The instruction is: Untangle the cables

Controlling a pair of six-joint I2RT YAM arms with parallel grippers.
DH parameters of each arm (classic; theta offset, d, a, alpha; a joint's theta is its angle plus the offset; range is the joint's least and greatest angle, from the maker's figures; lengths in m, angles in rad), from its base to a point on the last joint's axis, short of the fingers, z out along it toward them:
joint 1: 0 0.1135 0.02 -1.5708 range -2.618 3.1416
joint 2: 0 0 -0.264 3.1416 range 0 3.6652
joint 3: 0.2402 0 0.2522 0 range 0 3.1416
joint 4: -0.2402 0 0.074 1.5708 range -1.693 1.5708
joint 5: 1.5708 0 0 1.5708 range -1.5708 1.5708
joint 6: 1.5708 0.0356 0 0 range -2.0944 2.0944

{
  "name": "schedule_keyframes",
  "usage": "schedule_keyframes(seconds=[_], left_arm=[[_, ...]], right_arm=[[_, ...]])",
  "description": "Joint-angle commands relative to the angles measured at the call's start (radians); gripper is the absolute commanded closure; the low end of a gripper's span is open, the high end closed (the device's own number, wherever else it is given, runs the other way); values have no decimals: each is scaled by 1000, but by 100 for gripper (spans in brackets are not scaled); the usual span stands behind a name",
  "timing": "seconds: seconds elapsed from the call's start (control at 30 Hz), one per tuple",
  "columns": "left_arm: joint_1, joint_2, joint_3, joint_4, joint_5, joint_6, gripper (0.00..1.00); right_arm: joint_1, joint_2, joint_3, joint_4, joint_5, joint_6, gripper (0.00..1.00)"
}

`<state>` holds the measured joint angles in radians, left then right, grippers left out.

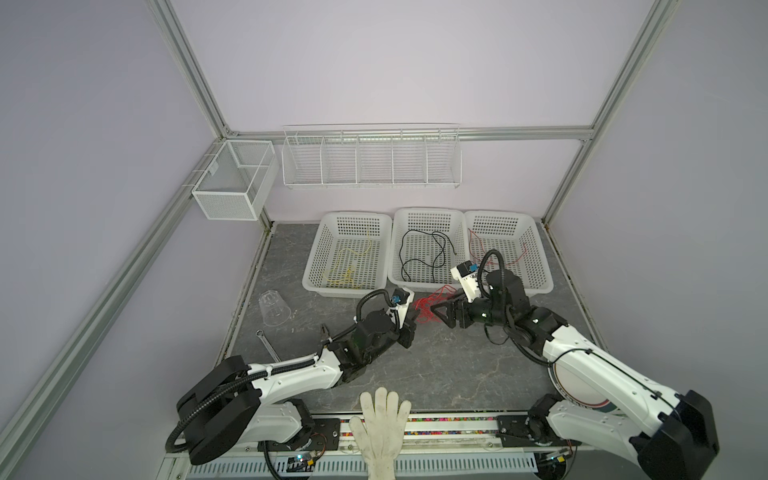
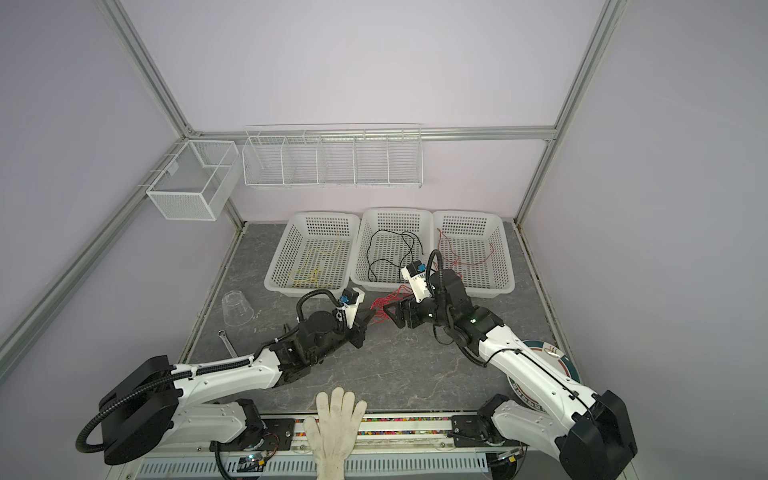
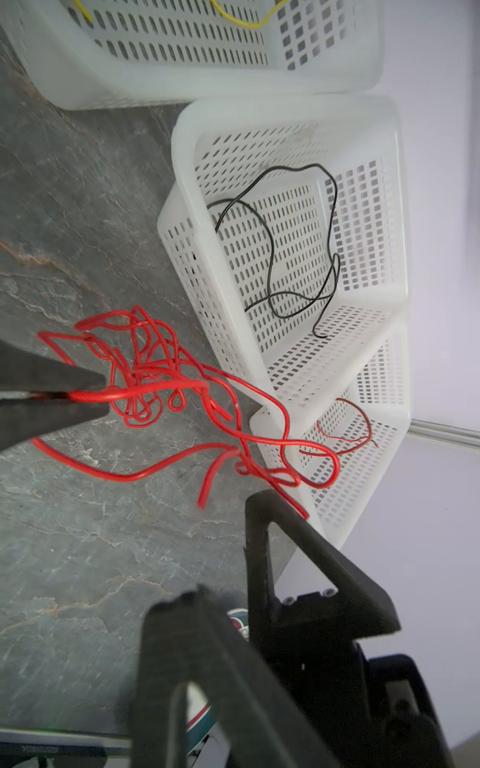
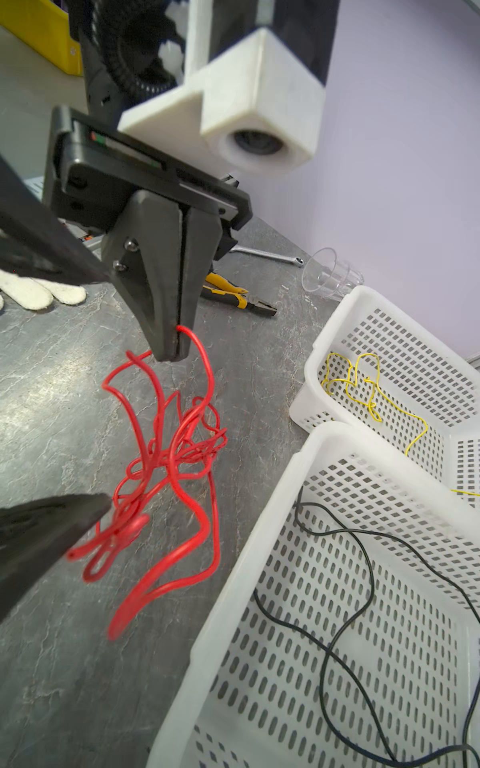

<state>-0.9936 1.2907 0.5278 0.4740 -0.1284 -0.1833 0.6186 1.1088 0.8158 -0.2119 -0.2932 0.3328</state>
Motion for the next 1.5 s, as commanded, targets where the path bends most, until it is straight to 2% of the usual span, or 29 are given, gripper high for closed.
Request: schedule_keyframes(seconds=[0.0, 0.17, 0.3, 0.47, 0.53, 0.67, 0.87, 1.1, 1.37, 1.47], left_arm=[[-5, 7, 48, 48, 33, -23, 100], [-7, 0, 51, 58, 47, -31, 100], [-7, -5, 46, 62, 50, -43, 100], [-7, -28, 23, 66, 10, -42, 100], [-7, -45, 7, 62, -26, -39, 100], [-7, -105, -35, 32, -128, -36, 100], [-5, -215, -87, -65, -267, -33, 100], [-5, -303, -128, -108, -305, -15, 100], [-5, -301, -149, -90, -279, -15, 100], [-5, -288, -147, -89, -274, -12, 87]], right_arm=[[19, 33, 16, 2, 38, 25, 25], [40, 98, 18, 50, 72, 56, 35], [58, 158, 38, 74, 101, 77, 48], [72, 217, 85, 30, 156, 69, 82], [72, 226, 95, -12, 209, 61, 92], [72, 219, 102, -134, 365, 32, 94], [69, 183, 79, -249, 506, -11, 94], [68, 141, 70, -219, 495, -19, 94], [67, 140, 113, -158, 470, -12, 94], [67, 135, 123, -137, 483, -14, 94]])
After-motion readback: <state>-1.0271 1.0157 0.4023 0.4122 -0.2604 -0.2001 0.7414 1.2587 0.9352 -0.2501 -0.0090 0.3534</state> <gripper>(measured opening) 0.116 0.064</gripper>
